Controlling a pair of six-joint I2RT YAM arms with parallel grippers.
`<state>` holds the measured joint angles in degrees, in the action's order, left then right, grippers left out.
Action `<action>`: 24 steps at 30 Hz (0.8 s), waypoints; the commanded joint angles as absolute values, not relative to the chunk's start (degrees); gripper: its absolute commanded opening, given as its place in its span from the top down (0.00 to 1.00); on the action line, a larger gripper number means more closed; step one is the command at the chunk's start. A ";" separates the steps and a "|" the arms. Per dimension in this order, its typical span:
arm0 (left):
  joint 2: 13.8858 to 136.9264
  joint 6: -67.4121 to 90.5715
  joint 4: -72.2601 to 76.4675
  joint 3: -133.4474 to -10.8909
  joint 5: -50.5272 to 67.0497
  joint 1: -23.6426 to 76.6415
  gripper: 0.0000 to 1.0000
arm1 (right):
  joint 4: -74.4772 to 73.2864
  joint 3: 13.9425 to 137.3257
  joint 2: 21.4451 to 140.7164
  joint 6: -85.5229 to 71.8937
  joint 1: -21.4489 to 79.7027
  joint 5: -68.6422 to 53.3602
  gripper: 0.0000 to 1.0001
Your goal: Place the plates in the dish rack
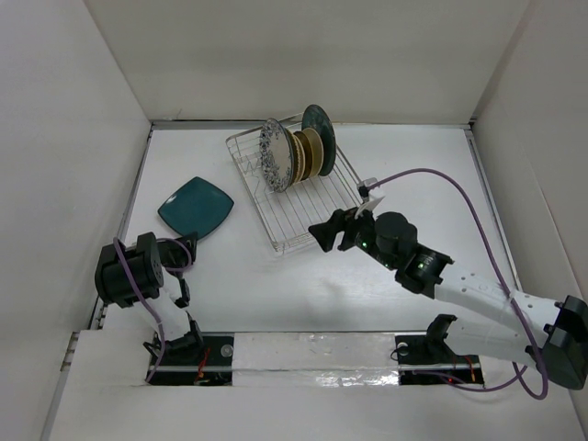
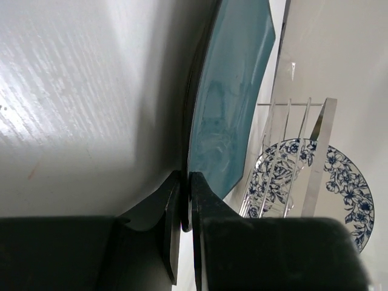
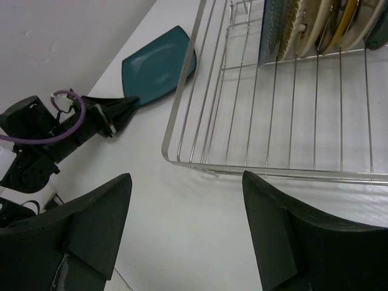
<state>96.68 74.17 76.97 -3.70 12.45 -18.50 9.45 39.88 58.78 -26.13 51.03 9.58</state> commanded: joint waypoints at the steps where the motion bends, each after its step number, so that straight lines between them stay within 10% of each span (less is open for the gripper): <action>1: 93.96 73.13 112.15 5.81 13.88 -18.63 1.00 | 11.60 44.38 59.50 -25.31 51.85 7.91 0.20; 21: 52.84 69.96 77.71 0.88 14.85 -19.78 1.00 | 13.00 56.86 72.68 -26.45 52.91 0.45 0.10; 24: 44.58 69.44 69.63 -1.92 15.99 -19.78 1.00 | 12.83 59.84 75.67 -26.37 52.91 -1.21 0.26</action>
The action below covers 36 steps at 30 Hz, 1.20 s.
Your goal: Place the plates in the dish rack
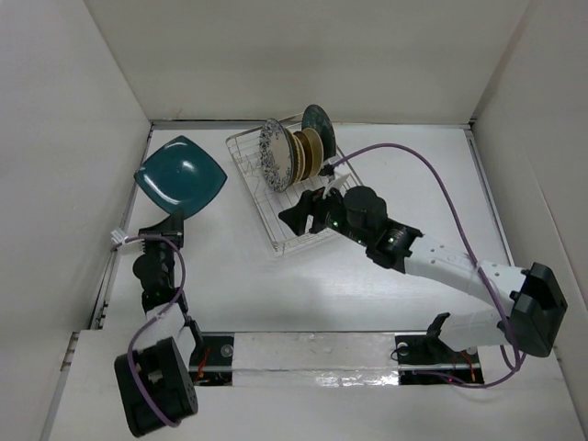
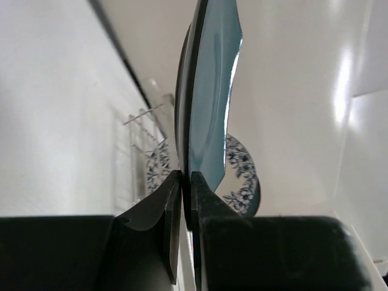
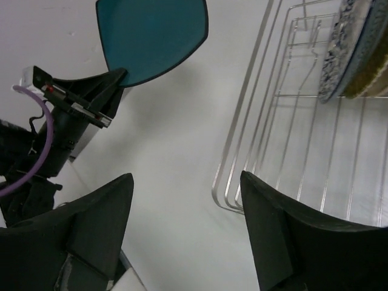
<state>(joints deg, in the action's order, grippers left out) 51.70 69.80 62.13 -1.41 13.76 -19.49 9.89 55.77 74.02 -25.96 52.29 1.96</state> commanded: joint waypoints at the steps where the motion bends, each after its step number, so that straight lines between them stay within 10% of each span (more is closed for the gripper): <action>1: 42.65 68.91 65.17 -2.72 16.43 -19.78 1.00 | 12.75 62.12 76.37 -25.58 52.91 -1.49 0.41; 3: 37.98 68.82 61.98 -5.00 18.27 -19.78 1.00 | 12.40 64.67 78.83 -25.05 52.91 -1.76 1.00; 5: 35.43 69.78 58.37 -6.93 21.42 -19.78 1.00 | 12.30 68.88 80.85 -24.44 52.29 -2.37 1.00; 7: 34.98 71.10 58.10 -7.56 23.89 -19.78 1.00 | 11.43 71.44 84.19 -24.35 50.98 -5.08 0.77; 8: 35.15 72.50 58.18 -7.91 25.82 -19.78 1.00 | 11.60 72.59 85.33 -24.26 50.02 -6.05 0.48; 12: 35.77 74.36 59.77 -8.43 29.35 -19.17 1.00 | 11.42 80.40 91.57 -23.73 46.59 -10.45 0.14; 36: 44.21 79.89 71.72 -15.81 55.62 -18.63 1.00 | 10.20 97.29 111.62 -25.22 40.08 -38.58 0.19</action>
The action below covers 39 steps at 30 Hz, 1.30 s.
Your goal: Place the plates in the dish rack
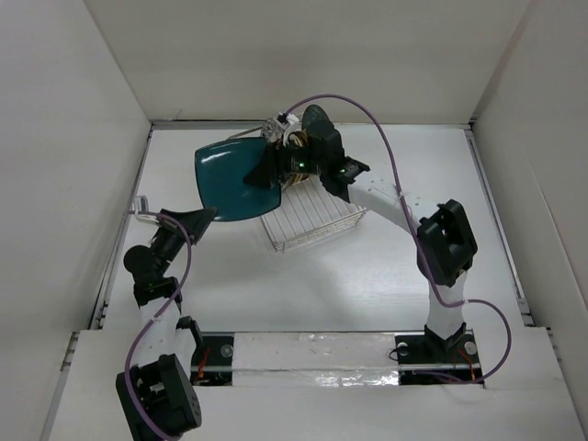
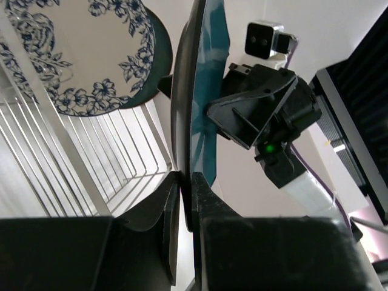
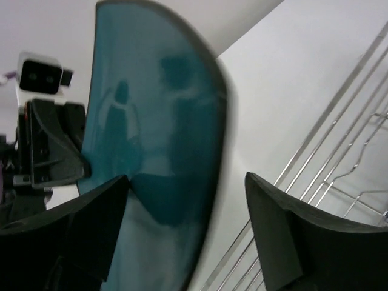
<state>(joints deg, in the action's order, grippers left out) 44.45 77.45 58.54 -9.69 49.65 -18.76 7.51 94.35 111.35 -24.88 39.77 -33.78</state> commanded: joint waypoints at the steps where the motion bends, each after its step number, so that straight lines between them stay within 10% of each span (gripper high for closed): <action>1: 44.47 79.89 71.02 -16.17 56.68 -18.63 1.00 | 10.37 97.29 111.62 -25.22 39.56 -39.89 0.23; 10: 43.24 72.51 58.02 -17.93 56.16 -18.63 1.00 | 18.79 90.62 106.53 -28.03 39.02 -42.27 1.00; 33: 43.51 56.70 38.86 -21.27 53.09 -17.23 0.77 | 14.85 99.57 103.79 -31.64 33.13 -18.29 1.00; 39: 44.38 53.18 36.04 -21.71 52.30 -16.61 0.48 | 17.92 101.08 105.03 -35.07 31.73 -18.64 1.00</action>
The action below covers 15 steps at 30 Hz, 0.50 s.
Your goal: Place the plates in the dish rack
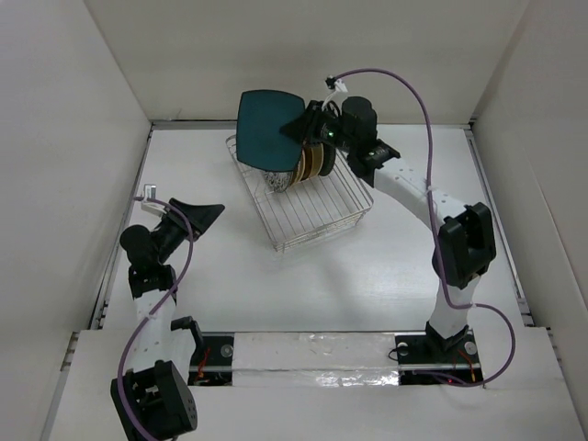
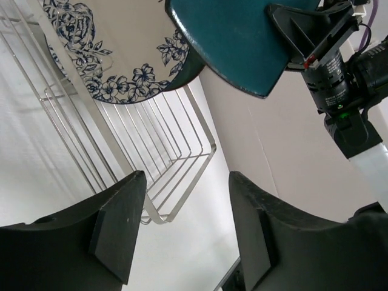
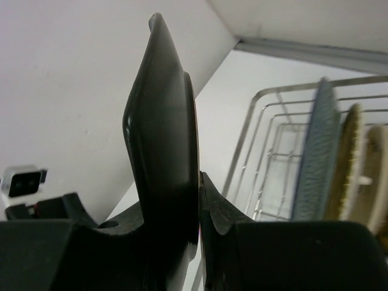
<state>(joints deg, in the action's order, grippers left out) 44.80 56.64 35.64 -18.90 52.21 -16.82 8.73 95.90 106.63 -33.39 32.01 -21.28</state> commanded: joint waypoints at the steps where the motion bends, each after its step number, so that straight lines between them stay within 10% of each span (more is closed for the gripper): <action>1: 44.56 52.91 35.86 -21.88 52.29 -16.61 0.46 | 17.76 101.42 105.20 -34.72 31.73 -17.50 1.00; 15: 38.94 28.59 9.60 -35.85 34.73 -1.42 0.40 | 11.08 118.18 117.23 -11.52 40.25 18.54 1.00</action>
<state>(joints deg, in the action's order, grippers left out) 43.05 38.96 16.38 -30.85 42.33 -3.60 2.70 109.89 117.14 -16.51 39.35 11.33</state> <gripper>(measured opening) 0.593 0.250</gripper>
